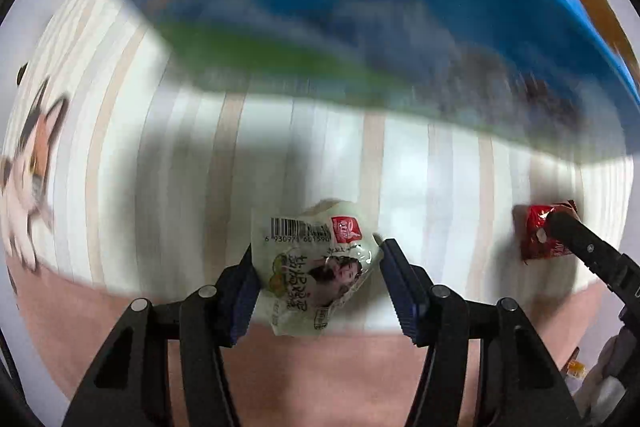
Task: Organize snacks
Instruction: 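Grasp the white-green wrapped snack with left tool while right tool grasps the red triangular packet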
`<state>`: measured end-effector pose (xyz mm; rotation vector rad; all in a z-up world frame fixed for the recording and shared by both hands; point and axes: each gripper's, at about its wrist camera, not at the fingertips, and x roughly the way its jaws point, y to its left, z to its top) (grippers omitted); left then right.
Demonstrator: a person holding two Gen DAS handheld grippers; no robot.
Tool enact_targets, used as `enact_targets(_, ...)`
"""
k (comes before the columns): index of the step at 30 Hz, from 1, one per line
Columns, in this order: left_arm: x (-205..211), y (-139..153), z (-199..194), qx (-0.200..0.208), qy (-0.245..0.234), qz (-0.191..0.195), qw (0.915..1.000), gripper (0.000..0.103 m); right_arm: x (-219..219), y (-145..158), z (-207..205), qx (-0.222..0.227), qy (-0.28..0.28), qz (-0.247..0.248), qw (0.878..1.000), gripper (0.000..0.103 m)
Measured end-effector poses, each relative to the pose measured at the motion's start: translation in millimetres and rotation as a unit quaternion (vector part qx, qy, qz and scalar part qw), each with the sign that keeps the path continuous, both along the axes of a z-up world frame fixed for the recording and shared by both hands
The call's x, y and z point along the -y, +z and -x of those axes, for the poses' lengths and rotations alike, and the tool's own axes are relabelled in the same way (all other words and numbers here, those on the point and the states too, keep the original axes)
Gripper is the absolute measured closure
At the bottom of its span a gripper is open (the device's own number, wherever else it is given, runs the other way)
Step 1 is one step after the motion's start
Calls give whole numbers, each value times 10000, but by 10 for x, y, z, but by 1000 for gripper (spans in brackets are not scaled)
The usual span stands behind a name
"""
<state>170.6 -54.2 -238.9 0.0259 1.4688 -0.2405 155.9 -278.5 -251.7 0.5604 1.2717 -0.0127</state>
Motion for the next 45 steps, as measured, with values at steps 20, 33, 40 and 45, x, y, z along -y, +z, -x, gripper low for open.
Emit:
enact_targets(20,-228,-518,775,-697,-245,15,9973,21,-493,-523,558,-1569,874,386,9830,34)
enact_targets(33,227,-855,753,-694,-206,-245,9971,0,-767,-892,391,-1814,926,527,9776,0)
enact_targets(40,175,-805,577,-891,39,-2,9960,4,-663,-520,383,-1585,658,356,9845,4)
enact_targets(45,79,-525,518,-494,133,34,9987,15,-472,-119,385,-894,115,-237,9956,5)
